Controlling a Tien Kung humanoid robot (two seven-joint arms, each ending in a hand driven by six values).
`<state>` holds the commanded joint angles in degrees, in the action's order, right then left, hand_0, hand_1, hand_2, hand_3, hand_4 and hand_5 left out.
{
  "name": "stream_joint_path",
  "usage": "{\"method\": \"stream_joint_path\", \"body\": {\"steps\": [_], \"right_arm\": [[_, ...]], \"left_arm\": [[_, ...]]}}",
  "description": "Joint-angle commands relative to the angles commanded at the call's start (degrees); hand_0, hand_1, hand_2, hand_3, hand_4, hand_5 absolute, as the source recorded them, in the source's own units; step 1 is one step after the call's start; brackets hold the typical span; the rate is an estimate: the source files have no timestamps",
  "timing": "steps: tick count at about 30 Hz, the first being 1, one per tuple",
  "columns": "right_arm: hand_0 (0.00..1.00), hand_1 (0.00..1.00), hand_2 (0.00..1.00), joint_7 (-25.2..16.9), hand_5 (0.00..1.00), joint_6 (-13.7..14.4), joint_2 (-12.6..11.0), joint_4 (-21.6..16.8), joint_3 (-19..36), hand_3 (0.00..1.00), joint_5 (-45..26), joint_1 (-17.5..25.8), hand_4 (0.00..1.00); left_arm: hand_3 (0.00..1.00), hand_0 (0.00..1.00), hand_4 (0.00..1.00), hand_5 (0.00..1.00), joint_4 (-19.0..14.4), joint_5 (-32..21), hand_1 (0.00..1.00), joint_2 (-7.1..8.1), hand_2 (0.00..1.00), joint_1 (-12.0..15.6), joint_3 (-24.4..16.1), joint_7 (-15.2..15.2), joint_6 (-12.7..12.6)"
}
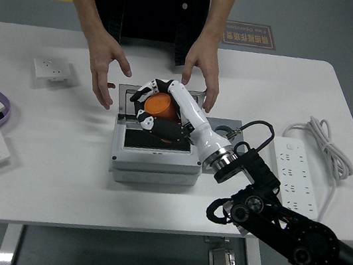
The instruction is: Pick up the cylinder from the cube,place it in the box,flap close box
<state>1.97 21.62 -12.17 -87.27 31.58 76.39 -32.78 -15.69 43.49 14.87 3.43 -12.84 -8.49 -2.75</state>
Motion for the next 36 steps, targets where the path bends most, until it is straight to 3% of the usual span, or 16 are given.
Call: {"method": "stream_joint_path", "body": {"steps": [6, 9, 17, 22, 23, 28, 29, 34, 35, 36], "right_arm": [[0.174, 0.126, 0.277, 7.5, 0.002, -4.5, 1.7, 4.6, -3.6, 0.227, 13.5, -3.2, 0.002], [0.174, 0.126, 0.277, 10.2, 0.002, -5.4, 2.2, 5.8, -4.9, 0.227, 19.8, -4.1, 0.002], [0.203, 0.145, 0.302, 13.2, 0.002, -5.7, 3.1, 8.3, -6.6, 0.247, 32.6, -5.8, 0.002], [0.203, 0.145, 0.302, 14.1, 0.002, -6.8, 3.3, 10.1, -7.4, 0.247, 35.0, -6.5, 0.002], [0.484, 0.409, 0.483, 14.2, 0.002, -6.8, 3.4, 10.5, -7.8, 0.481, 34.5, -6.6, 0.424], [0.484, 0.409, 0.483, 14.2, 0.002, -6.9, 3.9, 12.5, -9.1, 0.481, 33.0, -7.1, 0.424], [0.609, 0.612, 0.616, 14.2, 0.190, -7.0, 3.9, 12.7, -9.1, 0.633, 33.0, -7.1, 0.497], [0.609, 0.612, 0.616, 14.1, 0.190, -7.2, 3.6, 13.3, -9.3, 0.633, 32.7, -7.2, 0.497], [0.721, 0.659, 0.660, 14.0, 0.336, -7.2, 3.6, 13.4, -9.3, 0.641, 32.7, -7.2, 0.661], [0.721, 0.659, 0.660, 14.0, 0.336, -7.2, 3.6, 13.4, -9.4, 0.641, 32.6, -7.3, 0.661]], "left_arm": [[0.644, 0.632, 0.708, 0.318, 0.1, -0.4, 0.619, 0.01, 0.550, 0.1, 0.4, 0.0, 0.0], [0.644, 0.632, 0.708, 0.318, 0.1, -0.4, 0.619, 0.02, 0.550, 0.1, 0.5, 0.0, -0.1], [0.647, 0.631, 0.717, 0.348, 0.0, -0.1, 0.616, 0.14, 0.549, 0.2, 0.3, 0.0, -0.1], [0.647, 0.631, 0.717, 0.348, 0.0, -0.2, 0.616, 0.17, 0.549, 0.2, 0.4, 0.0, -0.1], [0.647, 0.631, 0.720, 0.351, 0.0, -0.2, 0.617, 0.14, 0.549, 0.3, 0.4, 0.0, -0.1], [0.647, 0.631, 0.720, 0.351, 0.0, -0.4, 0.617, -0.09, 0.549, 0.5, 0.8, 0.0, -0.2], [0.647, 0.630, 0.721, 0.355, 0.0, -0.5, 0.617, -0.13, 0.549, 0.5, 0.8, 0.0, -0.2], [0.647, 0.630, 0.721, 0.355, 0.0, -0.2, 0.617, -0.18, 0.549, 0.5, 0.6, 0.1, -0.3], [0.646, 0.630, 0.721, 0.357, 0.0, -0.2, 0.616, -0.18, 0.548, 0.5, 0.6, 0.1, -0.4], [0.646, 0.630, 0.721, 0.357, 0.0, -0.2, 0.616, -0.18, 0.548, 0.5, 0.5, 0.2, -0.4]]}}
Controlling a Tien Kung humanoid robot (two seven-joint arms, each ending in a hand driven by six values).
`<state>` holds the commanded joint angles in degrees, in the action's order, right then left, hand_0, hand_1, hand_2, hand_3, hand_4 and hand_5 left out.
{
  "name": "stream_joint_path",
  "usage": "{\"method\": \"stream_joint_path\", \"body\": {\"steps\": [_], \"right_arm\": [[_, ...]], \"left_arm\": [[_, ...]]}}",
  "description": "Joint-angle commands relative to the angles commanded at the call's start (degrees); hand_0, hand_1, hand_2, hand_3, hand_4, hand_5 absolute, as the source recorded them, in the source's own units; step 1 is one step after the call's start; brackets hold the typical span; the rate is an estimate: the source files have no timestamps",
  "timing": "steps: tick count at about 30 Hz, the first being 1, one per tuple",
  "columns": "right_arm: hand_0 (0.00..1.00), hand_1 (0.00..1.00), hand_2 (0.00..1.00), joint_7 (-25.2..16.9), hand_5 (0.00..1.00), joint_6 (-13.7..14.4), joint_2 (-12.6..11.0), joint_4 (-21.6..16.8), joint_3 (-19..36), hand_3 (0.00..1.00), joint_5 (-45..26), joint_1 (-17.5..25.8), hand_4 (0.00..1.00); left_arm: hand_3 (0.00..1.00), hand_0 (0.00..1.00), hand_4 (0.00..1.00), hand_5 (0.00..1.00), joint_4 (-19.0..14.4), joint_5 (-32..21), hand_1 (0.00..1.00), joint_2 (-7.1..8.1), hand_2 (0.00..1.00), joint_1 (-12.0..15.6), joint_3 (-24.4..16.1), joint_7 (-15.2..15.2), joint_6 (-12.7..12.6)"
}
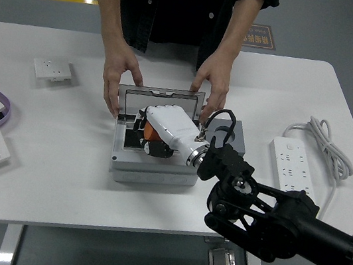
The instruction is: Pick up the cylinder from the cube,place it in the box,flap close box
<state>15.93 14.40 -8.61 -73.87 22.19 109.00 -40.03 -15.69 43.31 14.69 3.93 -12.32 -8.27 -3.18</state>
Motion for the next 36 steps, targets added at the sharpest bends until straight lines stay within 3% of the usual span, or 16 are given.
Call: {"method": "stream_joint_path", "body": {"steps": [4, 5, 16, 17, 28, 29, 36], "right_arm": [[0.721, 0.659, 0.660, -0.2, 0.336, -0.3, -0.1, -0.1, -0.4, 0.641, -0.6, 0.0, 0.661], [0.743, 0.662, 0.667, -0.2, 0.395, -0.4, -0.1, -0.1, -0.6, 0.659, -0.8, -0.1, 0.806], [0.747, 0.661, 0.669, -2.3, 0.398, 0.1, -0.5, -0.1, 0.4, 0.680, -5.1, 0.7, 0.839], [0.748, 0.653, 0.668, -2.6, 0.470, 0.3, -0.6, -0.4, 0.7, 0.691, -5.9, 1.0, 0.939], [0.745, 0.648, 0.660, -8.1, 0.448, 4.2, -4.3, -11.4, 7.5, 0.690, -17.4, 4.4, 0.924], [0.727, 0.634, 0.649, -8.4, 0.426, 4.4, -4.5, -11.9, 7.9, 0.671, -18.0, 4.2, 0.888], [0.702, 0.614, 0.633, -8.7, 0.442, 4.8, -6.0, -10.6, 7.8, 0.647, -20.9, -0.4, 0.900]], "left_arm": [[0.646, 0.630, 0.721, 0.357, 0.0, 0.1, 0.616, 0.07, 0.548, 0.0, -0.2, 0.4, -0.4], [0.646, 0.630, 0.722, 0.357, 0.0, 0.1, 0.616, 0.09, 0.548, 0.0, -0.2, 0.4, -0.5], [0.644, 0.630, 0.721, 0.356, -0.2, -0.3, 0.616, 0.03, 0.547, -0.1, 0.2, 0.8, -0.8], [0.639, 0.630, 0.712, 0.349, -0.2, -0.3, 0.613, 0.01, 0.546, -0.1, 0.2, 0.8, -0.9], [0.637, 0.629, 0.709, 0.351, -0.4, -0.2, 0.613, -0.23, 0.544, -0.2, 0.1, 0.9, -1.0], [0.636, 0.627, 0.705, 0.347, -0.4, -0.2, 0.610, -0.22, 0.543, -0.2, 0.2, 0.9, -1.0], [0.635, 0.628, 0.704, 0.344, -0.5, -0.2, 0.611, 0.01, 0.541, -0.5, 0.3, 1.0, -1.1]]}}
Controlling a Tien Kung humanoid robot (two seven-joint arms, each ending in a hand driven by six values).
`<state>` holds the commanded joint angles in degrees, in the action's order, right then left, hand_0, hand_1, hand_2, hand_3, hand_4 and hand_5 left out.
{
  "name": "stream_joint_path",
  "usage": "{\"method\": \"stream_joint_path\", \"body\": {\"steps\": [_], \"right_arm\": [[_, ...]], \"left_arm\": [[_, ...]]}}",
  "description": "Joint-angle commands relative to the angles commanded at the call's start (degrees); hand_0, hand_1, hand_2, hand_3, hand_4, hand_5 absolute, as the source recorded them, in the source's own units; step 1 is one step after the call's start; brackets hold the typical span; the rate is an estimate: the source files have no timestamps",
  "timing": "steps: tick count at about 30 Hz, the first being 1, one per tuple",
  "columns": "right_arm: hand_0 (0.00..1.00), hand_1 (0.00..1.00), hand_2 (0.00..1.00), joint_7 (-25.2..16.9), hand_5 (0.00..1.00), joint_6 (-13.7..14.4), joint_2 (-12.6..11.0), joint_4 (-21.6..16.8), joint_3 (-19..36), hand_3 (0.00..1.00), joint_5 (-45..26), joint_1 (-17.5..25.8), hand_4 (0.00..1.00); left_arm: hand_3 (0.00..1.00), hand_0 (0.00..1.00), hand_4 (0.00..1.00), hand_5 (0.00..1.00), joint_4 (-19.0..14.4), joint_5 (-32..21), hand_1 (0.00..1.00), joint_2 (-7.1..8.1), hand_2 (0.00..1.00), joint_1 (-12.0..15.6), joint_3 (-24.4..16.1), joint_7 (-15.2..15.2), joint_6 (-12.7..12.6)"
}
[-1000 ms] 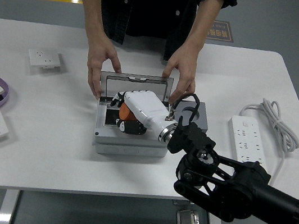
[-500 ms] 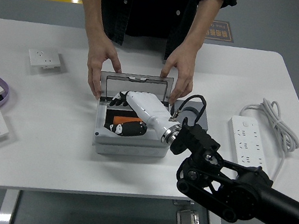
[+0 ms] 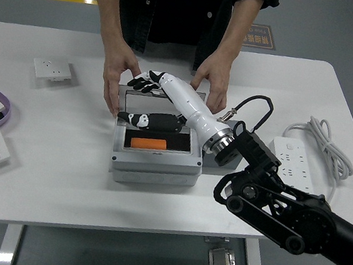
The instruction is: Pick up the cylinder from the cube,place it in the box,flap close box
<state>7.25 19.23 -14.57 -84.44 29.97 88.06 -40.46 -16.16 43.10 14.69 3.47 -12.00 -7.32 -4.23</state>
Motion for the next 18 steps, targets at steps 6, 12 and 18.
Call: {"method": "stream_joint_path", "body": {"steps": [6, 12, 18], "right_arm": [[0.694, 0.613, 0.633, 0.6, 0.440, -1.1, -0.6, 6.1, -3.4, 0.647, -1.4, -6.8, 0.896], [0.690, 0.613, 0.629, 0.7, 0.446, -2.0, 0.2, 12.3, -6.0, 0.646, -2.6, -10.3, 0.896], [0.687, 0.615, 0.631, 0.9, 0.454, -2.1, -0.3, 13.1, -8.5, 0.644, -2.3, -9.5, 0.895]], "left_arm": [[0.630, 0.626, 0.685, 0.332, 0.0, -0.2, 0.608, 0.35, 0.541, -0.3, 0.3, 0.0, 0.0], [0.631, 0.627, 0.681, 0.330, 0.0, -0.6, 0.608, 0.43, 0.539, -0.4, 0.8, 0.0, 0.0], [0.630, 0.625, 0.681, 0.328, 0.0, -0.7, 0.608, 0.28, 0.540, -0.4, 0.9, 0.0, 0.0]]}}
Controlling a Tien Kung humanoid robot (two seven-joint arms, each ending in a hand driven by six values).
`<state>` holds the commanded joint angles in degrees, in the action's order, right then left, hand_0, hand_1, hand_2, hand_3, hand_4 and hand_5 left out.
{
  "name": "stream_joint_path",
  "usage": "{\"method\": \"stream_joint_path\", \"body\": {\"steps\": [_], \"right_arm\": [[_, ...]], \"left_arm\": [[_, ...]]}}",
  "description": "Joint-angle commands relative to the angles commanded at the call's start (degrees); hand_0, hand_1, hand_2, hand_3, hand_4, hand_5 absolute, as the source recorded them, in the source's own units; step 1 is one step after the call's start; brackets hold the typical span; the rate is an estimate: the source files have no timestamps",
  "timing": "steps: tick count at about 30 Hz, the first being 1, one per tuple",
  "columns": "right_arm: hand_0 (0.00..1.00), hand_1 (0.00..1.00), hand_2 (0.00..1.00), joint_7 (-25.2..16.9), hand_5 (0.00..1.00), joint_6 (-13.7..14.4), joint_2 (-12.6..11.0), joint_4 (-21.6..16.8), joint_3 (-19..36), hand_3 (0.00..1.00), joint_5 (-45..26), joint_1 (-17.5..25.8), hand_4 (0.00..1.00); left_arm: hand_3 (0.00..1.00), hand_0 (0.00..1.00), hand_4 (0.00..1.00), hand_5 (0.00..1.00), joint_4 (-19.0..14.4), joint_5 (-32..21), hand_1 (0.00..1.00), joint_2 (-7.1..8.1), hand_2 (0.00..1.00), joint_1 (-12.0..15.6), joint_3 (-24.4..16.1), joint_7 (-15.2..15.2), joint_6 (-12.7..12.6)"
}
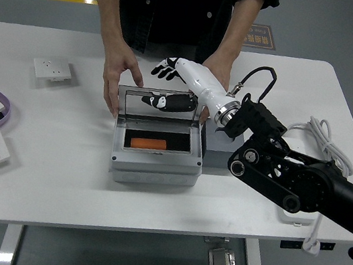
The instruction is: Pick up the cylinder from the cube,place it in the box,flap close box
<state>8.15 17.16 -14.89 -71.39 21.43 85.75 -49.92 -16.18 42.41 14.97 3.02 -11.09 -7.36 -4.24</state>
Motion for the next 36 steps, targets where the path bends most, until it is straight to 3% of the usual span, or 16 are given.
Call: {"method": "stream_joint_path", "body": {"steps": [7, 19, 26, 28, 29, 36], "right_arm": [[0.678, 0.610, 0.627, 0.6, 0.454, 0.1, -1.9, -5.6, -0.7, 0.642, 2.8, 2.3, 0.896], [0.648, 0.603, 0.623, 2.2, 0.448, 0.3, -6.9, -19.3, -2.6, 0.638, 8.3, 6.6, 0.880], [0.643, 0.602, 0.623, 0.2, 0.439, 1.5, -7.0, -18.0, -2.3, 0.636, 2.3, 10.1, 0.841], [0.643, 0.602, 0.623, -0.4, 0.439, 1.9, -7.2, -17.6, -0.7, 0.636, 1.0, 10.8, 0.841], [0.632, 0.604, 0.625, -0.7, 0.388, 2.1, -7.4, -17.5, 0.3, 0.641, 0.3, 11.2, 0.705], [0.639, 0.603, 0.624, -1.7, 0.373, 3.0, -10.1, -20.8, 8.5, 0.642, -1.3, 15.1, 0.667]], "left_arm": [[0.630, 0.623, 0.680, 0.328, -0.2, 0.1, 0.608, 0.03, 0.540, -0.4, 0.1, 0.0, 0.0], [0.629, 0.622, 0.681, 0.324, -0.4, 1.0, 0.607, 0.01, 0.539, -0.4, -0.9, 0.0, -0.1], [0.629, 0.623, 0.684, 0.318, -0.5, 1.4, 0.607, -0.09, 0.538, -0.4, -1.5, 0.1, -0.1], [0.629, 0.623, 0.684, 0.318, -0.4, 1.4, 0.607, -0.07, 0.538, -0.4, -1.5, 0.1, -0.2], [0.629, 0.623, 0.684, 0.316, -0.4, 1.4, 0.607, -0.05, 0.539, -0.4, -1.6, 0.1, -0.2], [0.628, 0.623, 0.684, 0.316, -0.5, 1.5, 0.607, 0.01, 0.538, -0.2, -1.8, 0.1, -0.2]]}}
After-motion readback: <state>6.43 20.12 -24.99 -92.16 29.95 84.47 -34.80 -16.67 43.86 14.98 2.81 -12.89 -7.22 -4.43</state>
